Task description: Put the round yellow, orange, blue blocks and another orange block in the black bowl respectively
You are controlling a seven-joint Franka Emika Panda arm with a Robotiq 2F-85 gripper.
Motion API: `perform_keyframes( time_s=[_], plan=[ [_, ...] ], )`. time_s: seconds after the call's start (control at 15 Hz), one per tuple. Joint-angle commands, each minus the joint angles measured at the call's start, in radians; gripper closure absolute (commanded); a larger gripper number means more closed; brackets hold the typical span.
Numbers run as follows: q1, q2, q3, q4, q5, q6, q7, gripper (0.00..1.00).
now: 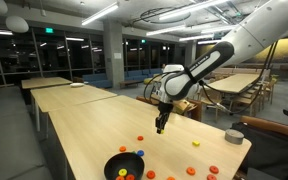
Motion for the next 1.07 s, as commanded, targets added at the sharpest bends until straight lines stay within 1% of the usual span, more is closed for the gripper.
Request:
perform_keyframes(
  time_s=[0.0,0.13,0.33,0.47,0.73,1.0],
  plan=[
    [-0.003,0.176,0.046,0.253,0.028,-0.126,-0.165,0.76],
    [-0.005,0.244,0.079,0.358,0.013,-0.185,-0.235,0.76],
    [-0.005,0.301,0.124,0.461,-0.006,-0.262,-0.341,0.76],
    [-0.007,0.318,0.154,0.500,-0.003,-0.288,-0.424,0.76],
    [-0.013,0.331,0.222,0.535,0.071,-0.276,-0.605,0.76],
    [-0.006,0.353,0.259,0.571,0.154,-0.334,-0.708,0.78]
  ],
)
